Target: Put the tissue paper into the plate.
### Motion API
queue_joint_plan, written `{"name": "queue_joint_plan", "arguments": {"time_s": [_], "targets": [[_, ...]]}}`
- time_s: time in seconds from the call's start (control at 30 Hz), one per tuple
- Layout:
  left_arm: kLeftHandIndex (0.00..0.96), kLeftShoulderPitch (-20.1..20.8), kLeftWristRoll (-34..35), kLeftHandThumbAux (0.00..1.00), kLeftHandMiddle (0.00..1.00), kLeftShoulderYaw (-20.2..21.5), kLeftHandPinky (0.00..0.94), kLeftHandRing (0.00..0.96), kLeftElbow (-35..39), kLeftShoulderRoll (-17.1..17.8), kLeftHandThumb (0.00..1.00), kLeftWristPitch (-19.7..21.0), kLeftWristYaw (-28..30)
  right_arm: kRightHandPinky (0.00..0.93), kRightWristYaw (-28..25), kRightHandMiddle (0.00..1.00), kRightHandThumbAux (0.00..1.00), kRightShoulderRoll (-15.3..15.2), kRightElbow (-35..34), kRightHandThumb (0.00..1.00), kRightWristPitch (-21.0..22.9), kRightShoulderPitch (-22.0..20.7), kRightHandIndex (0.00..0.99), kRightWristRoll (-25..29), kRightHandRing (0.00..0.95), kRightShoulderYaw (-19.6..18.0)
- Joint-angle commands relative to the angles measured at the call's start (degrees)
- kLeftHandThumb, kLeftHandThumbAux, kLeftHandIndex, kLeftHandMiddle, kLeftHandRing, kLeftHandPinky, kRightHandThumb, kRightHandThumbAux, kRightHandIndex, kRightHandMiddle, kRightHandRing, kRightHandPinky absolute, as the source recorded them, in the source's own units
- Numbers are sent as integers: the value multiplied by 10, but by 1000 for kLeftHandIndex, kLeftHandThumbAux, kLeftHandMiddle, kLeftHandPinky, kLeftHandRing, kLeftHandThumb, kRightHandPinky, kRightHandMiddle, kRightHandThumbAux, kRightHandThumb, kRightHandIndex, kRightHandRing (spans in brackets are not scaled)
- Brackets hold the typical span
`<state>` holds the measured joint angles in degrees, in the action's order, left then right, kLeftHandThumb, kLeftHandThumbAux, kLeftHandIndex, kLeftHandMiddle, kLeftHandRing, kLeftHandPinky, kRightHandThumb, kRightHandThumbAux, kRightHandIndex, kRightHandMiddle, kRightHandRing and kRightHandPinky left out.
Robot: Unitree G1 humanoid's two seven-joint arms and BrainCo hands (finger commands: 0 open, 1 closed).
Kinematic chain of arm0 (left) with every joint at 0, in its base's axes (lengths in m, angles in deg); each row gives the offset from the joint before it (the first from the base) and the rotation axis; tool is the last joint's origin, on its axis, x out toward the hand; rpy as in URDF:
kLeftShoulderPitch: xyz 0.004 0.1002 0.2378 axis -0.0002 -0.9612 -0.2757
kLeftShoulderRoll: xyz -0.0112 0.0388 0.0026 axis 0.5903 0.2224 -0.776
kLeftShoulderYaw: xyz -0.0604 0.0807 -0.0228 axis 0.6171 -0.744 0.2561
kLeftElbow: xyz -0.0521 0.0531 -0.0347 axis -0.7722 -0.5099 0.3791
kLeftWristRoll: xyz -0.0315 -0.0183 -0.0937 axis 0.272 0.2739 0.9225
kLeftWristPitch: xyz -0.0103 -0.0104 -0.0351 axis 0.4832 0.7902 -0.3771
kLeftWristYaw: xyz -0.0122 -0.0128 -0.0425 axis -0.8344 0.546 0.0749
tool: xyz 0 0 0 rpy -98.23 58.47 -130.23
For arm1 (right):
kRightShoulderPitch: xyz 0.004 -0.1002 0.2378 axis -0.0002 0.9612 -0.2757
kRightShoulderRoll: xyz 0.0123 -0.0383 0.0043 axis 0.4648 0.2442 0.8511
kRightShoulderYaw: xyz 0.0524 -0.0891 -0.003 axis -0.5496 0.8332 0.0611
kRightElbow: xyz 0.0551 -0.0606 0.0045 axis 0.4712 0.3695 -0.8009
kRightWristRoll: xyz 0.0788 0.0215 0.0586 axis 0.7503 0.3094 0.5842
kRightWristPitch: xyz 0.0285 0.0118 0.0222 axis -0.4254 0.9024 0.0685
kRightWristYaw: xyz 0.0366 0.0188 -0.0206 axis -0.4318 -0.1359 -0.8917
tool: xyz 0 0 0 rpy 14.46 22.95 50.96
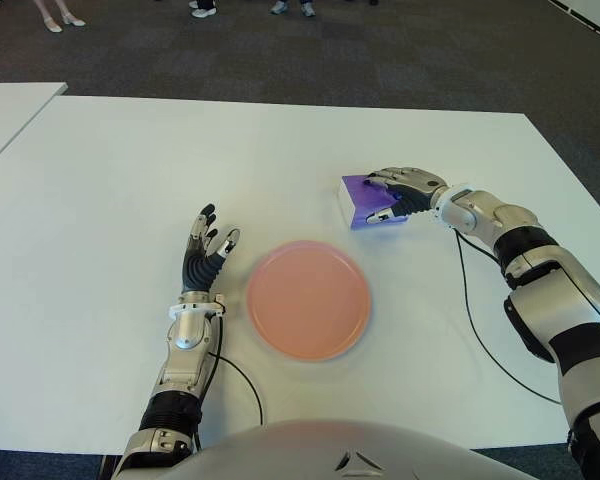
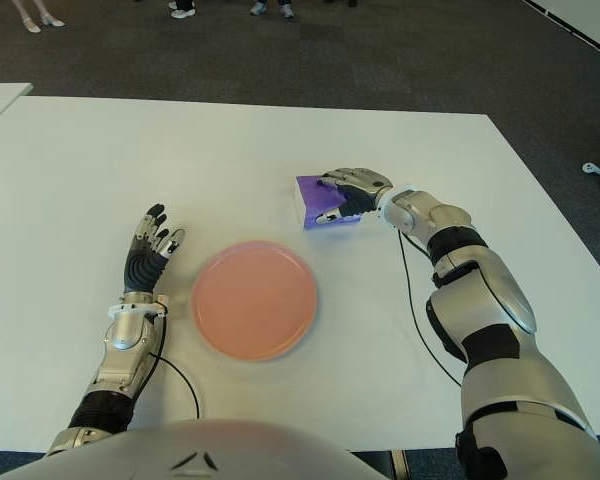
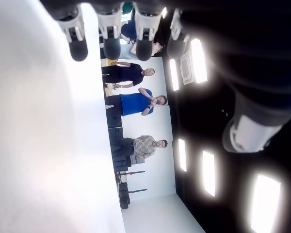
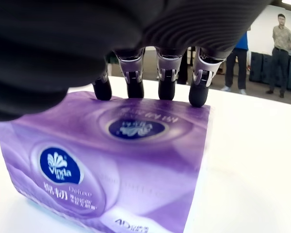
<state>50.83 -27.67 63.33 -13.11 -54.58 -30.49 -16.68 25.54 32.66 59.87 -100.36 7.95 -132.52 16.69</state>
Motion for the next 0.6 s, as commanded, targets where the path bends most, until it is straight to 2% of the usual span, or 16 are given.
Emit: {"name": "queue_joint_plan", "arguments": {"time_s": [0.03, 0.17, 0.3, 0.6], "targets": [[0, -25, 0, 538, 0, 2, 0, 0, -29, 3, 0, 18, 3, 0, -3, 0, 188, -5, -14, 442, -12, 24, 0, -3, 0, 0], [0, -23, 0, 537, 0, 2, 0, 0, -30, 2, 0, 15, 1, 0, -3, 0, 189, -14, -32, 433, -17, 32, 0, 4, 0, -8], [0, -23, 4, 536, 0, 3, 0, 0, -30, 0, 0, 11, 2, 0, -17, 0, 192, -41, -90, 421, -36, 56, 0, 20, 0, -28], [0, -25, 5, 545, 0, 3, 0, 0, -25, 3, 0, 12, 4, 0, -18, 0, 201, -57, -151, 400, -38, 90, 0, 18, 0, -48]]}}
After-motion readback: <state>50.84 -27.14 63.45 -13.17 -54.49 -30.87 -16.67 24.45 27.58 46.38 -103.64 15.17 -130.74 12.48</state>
